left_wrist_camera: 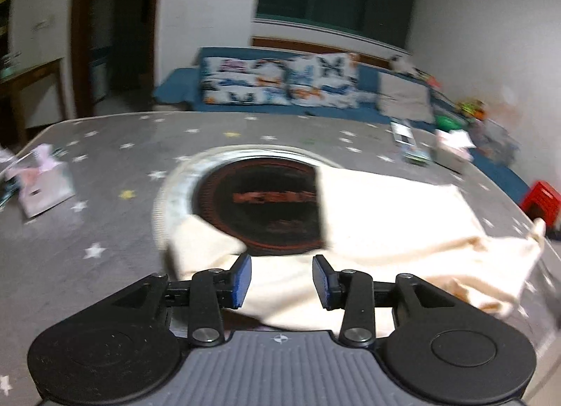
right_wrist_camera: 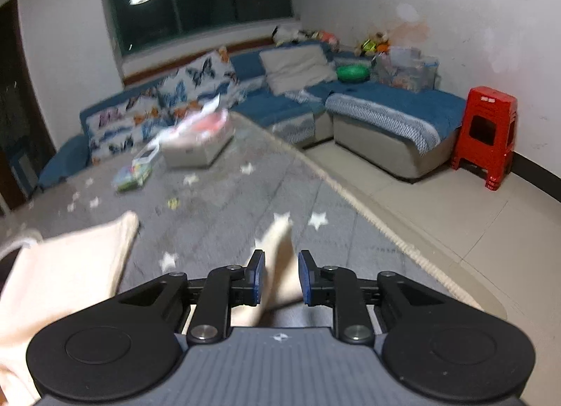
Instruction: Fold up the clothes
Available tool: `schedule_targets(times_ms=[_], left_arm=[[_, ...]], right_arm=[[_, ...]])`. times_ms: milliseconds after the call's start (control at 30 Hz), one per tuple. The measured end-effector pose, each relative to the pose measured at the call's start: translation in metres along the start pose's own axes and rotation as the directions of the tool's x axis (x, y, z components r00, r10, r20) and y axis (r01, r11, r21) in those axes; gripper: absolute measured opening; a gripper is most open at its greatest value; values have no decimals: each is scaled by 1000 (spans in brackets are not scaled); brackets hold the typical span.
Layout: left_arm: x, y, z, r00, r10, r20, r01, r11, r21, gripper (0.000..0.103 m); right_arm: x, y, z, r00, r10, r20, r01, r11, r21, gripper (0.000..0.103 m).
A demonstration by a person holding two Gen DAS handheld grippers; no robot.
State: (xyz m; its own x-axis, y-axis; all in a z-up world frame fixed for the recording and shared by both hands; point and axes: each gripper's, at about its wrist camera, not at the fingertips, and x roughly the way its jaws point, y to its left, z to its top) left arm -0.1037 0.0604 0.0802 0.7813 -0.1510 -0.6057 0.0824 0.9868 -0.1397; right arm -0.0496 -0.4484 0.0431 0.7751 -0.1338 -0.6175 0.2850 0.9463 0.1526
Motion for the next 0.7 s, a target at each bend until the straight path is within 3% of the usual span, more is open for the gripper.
schedule_targets(times_ms=[133, 233, 267, 300, 333, 533, 600, 633, 700], left_arm=[[12, -34, -7, 991, -121, -51, 124, 991, 58, 42], [21, -57, -15, 978, -186, -90, 195, 976, 99, 42], [22, -63, -16, 975, -200, -94, 210, 971, 113, 42], [22, -69, -18, 972, -212, -98, 224, 966, 127, 41], [24, -73, -18, 970, -222, -100, 234, 963, 136, 42], [33, -88, -17, 957, -266, -113, 284, 941, 183, 41], [38, -92, -17, 954, -275, -119, 295, 934, 201, 42], [42, -95, -18, 953, -276, -123, 297, 931, 212, 42], [51, -100, -20, 953, -270, -138, 296, 927, 232, 42]], right_arm=[[1, 2, 4, 1000, 11, 15, -11, 1000, 17, 20], [17, 3, 3, 1000, 14, -26, -14, 1000, 7, 19], [22, 4, 3, 999, 17, -38, -17, 1000, 4, 16], [24, 4, 3, 999, 24, -43, -24, 1000, 2, 4], [24, 6, 3, 999, 34, -39, -35, 999, -7, 3], [-34, 10, 8, 979, 111, 170, -98, 992, -86, 2], [-37, 3, 5, 985, 64, 162, -51, 995, -86, 6], [-33, -4, 2, 991, 14, 133, -4, 997, -75, 12], [-23, -18, -5, 995, -69, 75, 73, 996, -43, 13]])
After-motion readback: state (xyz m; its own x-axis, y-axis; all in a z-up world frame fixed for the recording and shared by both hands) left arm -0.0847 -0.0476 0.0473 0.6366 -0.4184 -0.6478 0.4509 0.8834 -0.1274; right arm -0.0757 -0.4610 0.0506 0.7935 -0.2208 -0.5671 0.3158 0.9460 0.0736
